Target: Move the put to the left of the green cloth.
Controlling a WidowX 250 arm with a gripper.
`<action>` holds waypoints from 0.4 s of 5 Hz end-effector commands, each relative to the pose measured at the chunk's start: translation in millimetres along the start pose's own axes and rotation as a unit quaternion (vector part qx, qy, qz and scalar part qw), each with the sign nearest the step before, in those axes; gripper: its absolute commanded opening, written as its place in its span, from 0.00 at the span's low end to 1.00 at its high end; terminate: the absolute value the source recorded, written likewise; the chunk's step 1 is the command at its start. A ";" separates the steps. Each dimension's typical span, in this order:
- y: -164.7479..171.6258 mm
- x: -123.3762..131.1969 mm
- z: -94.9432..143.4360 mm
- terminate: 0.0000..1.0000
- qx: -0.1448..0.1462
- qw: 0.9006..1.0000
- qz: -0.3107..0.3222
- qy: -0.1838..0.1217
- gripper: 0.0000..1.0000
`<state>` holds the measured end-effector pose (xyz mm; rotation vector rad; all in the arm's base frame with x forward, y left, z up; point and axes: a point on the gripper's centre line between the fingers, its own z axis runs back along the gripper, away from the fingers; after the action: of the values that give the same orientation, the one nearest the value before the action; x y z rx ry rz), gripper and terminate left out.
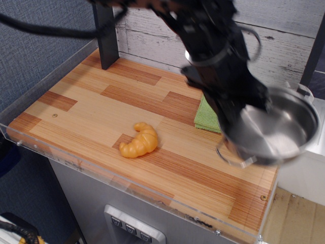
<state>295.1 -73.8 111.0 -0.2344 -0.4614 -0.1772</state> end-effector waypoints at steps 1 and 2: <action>54.0 35.2 37.8 0.00 0.043 0.996 0.042 -0.062 0.00; 86.5 33.4 41.9 0.00 0.066 0.993 0.081 -0.058 0.00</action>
<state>324.4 13.9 131.5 -0.1602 -0.5127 0.0388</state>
